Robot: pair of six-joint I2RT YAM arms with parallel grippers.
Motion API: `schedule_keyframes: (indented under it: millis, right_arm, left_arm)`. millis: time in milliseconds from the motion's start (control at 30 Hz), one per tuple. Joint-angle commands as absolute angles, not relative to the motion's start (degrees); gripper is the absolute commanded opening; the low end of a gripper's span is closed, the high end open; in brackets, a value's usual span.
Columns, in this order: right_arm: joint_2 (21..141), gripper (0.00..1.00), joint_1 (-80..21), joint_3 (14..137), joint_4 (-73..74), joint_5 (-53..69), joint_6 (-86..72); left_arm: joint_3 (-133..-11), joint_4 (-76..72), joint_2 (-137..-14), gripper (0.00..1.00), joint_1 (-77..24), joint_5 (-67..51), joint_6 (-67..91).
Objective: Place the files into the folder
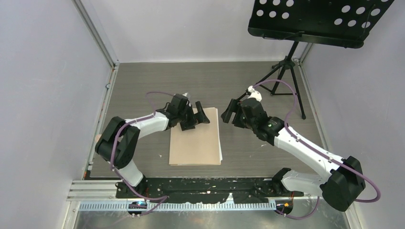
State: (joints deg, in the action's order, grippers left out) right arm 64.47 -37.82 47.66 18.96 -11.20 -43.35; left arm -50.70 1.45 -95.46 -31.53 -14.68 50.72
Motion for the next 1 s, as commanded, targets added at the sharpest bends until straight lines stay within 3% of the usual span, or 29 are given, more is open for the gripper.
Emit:
schedule_keyframes:
  millis: [0,200,400,633,967]
  right_arm:
    - [65.41,0.85,-38.00,50.71,18.40,-11.73,-41.03]
    - [68.08,0.89,-38.01,54.02,17.54,-9.88,-38.91]
    - [68.41,0.95,-38.02,55.51,13.95,-7.88,-37.44]
    - [66.92,0.98,-38.05,53.88,8.94,-8.04,-36.40]
    - [68.24,0.98,-38.05,55.36,8.81,-9.54,-35.85]
  left_arm:
    - [-57.34,8.24,-90.69,1.00,-31.64,-13.84,43.56]
    - [-68.96,29.72,-81.40,1.00,-31.64,-6.87,33.29]
    - [-71.49,38.69,-72.01,1.00,-31.64,0.47,27.33]
    - [-67.47,38.78,-63.04,1.00,-31.64,5.69,23.82]
    - [-64.46,37.91,-61.64,1.00,-31.58,6.83,22.13]
